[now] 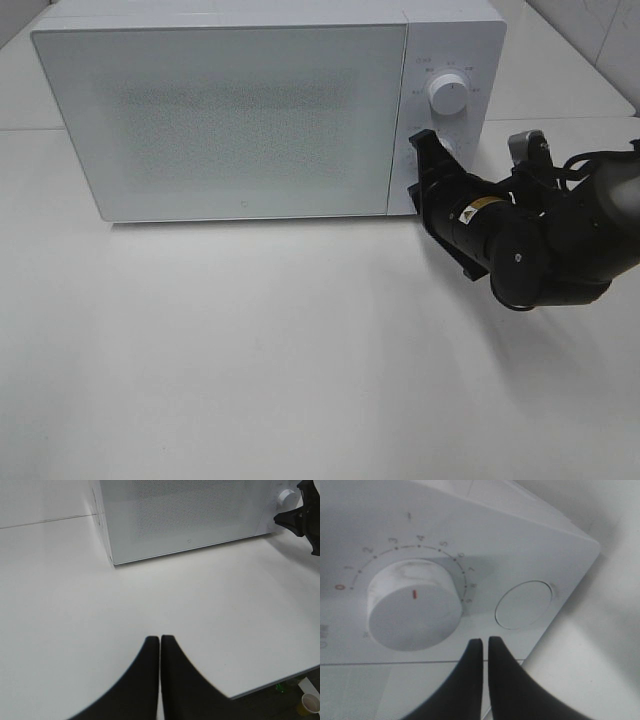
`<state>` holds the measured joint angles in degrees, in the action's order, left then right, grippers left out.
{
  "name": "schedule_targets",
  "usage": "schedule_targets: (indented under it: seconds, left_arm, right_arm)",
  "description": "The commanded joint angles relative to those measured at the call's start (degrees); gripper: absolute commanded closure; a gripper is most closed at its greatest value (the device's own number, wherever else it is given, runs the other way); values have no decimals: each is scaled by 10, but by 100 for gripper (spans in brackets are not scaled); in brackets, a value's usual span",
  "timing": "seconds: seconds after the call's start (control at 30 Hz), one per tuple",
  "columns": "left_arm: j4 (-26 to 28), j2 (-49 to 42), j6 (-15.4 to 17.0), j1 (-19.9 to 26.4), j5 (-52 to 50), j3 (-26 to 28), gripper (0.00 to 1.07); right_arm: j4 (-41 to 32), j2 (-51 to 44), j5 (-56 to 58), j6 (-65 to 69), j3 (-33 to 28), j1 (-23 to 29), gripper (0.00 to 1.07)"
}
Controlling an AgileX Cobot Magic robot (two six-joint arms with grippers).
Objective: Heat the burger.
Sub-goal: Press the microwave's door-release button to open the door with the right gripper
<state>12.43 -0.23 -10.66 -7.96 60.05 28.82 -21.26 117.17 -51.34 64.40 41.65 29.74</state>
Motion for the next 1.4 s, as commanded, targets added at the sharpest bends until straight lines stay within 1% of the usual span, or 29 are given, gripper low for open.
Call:
schedule_targets:
  seconds: [0.03, 0.1, 0.2, 0.33, 0.83, 1.4]
  left_arm:
    - [5, -11, -1, 0, -6, -2, 106]
    - [5, -11, -1, 0, -6, -2, 106]
    - [5, -11, -1, 0, -6, -2, 106]
    - [5, -11, -1, 0, -6, -2, 106]
    - [5, -11, -1, 0, -6, -2, 106]
    - [5, -11, -1, 0, -6, -2, 106]
  right_arm:
    - [-5, 8, -9, 2, 10, 1, 107]
    - [-28, 11, -19, 1, 11, 1, 107]
    - [-44, 11, -19, -2, 11, 1, 107]
    - [-42, 15, -19, -3, 13, 1, 107]
    - [-40, 43, -17, -3, 58, 1, 107]
    - [-48, 55, -65, -11, 60, -6, 107]
